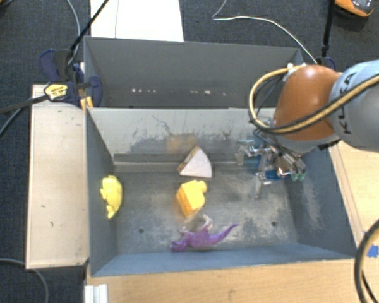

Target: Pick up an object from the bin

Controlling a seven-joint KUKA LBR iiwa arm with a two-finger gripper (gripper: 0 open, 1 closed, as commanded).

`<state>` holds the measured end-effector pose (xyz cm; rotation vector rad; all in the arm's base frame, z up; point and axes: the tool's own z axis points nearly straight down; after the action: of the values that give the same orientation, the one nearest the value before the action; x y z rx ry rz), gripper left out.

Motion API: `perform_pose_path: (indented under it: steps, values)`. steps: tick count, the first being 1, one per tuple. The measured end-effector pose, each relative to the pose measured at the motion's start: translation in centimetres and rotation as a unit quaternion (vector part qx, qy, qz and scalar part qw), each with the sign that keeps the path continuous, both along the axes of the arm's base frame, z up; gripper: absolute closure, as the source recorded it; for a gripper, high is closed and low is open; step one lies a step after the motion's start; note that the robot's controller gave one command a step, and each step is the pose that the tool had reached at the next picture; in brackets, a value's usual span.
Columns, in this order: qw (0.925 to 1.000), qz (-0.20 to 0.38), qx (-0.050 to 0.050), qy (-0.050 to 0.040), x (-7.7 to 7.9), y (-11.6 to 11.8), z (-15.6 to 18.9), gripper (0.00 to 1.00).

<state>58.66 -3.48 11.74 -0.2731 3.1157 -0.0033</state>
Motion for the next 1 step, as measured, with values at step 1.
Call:
perform_pose_path:
  steps: [1]
  values:
    - [1.0000,0.002,0.001,0.0027,0.01,3.87,-1.99,0.00]
